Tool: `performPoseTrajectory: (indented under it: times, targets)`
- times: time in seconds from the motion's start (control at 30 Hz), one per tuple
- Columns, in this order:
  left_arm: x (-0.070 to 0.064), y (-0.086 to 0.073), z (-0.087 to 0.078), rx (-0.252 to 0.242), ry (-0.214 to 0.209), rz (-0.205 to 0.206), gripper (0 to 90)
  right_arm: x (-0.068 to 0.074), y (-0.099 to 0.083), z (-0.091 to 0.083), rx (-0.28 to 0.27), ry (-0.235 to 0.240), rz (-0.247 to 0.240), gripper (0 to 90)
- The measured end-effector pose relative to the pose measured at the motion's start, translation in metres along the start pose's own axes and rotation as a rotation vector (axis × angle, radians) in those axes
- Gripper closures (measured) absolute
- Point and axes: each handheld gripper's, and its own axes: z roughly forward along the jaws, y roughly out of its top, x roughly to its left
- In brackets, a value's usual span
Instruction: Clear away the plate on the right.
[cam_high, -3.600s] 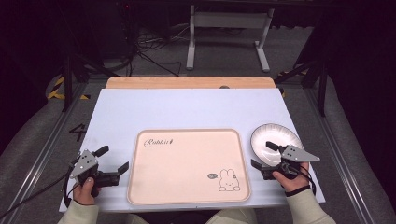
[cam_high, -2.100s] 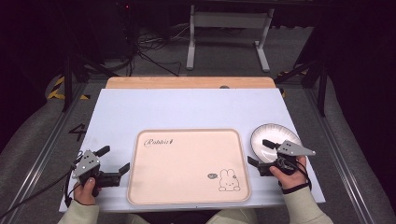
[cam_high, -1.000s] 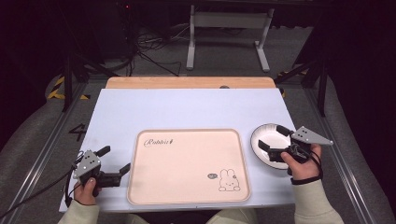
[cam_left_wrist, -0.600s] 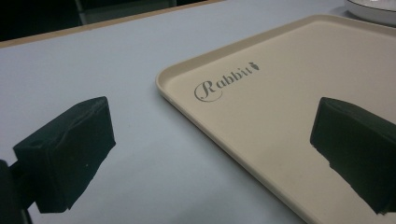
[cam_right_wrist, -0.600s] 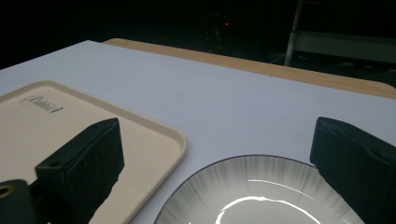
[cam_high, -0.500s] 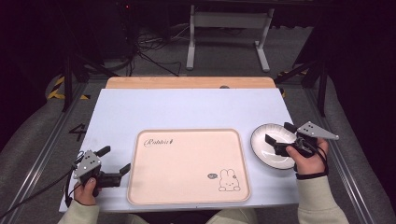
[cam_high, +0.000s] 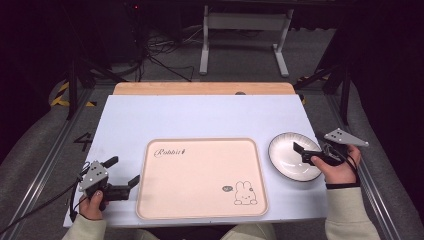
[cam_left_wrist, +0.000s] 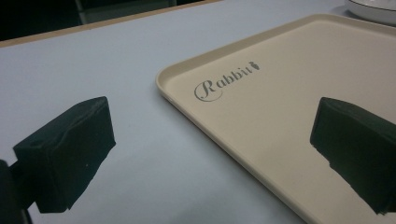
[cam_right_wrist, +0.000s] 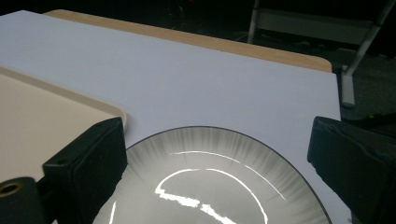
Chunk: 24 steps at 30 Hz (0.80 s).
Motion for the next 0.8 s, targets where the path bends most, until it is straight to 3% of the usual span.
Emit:
performPoseTrajectory:
  times: [0.07,0.1,0.27,0.47,0.8]
  targets:
    - [0.0,0.0,0.0,0.0,0.0,0.0,0.4,-0.003,-0.001,0.0,0.006,-0.015,0.011,5.6]
    - [0.0,0.0,0.0,0.0,0.0,0.0,0.4,-0.005,-0.004,0.0,0.03,-0.016,0.023,11.4]
    - [0.0,0.0,0.0,0.0,0.001,0.0,0.4,-0.009,-0.008,0.001,0.059,-0.027,0.02,15.2]
    - [0.0,0.0,0.0,0.0,0.001,0.0,0.4,-0.021,-0.014,0.0,0.068,-0.035,0.059,24.3]
    - [0.0,0.0,0.0,0.0,0.001,0.0,0.4,-0.035,-0.031,0.005,0.131,-0.075,0.116,26.9]
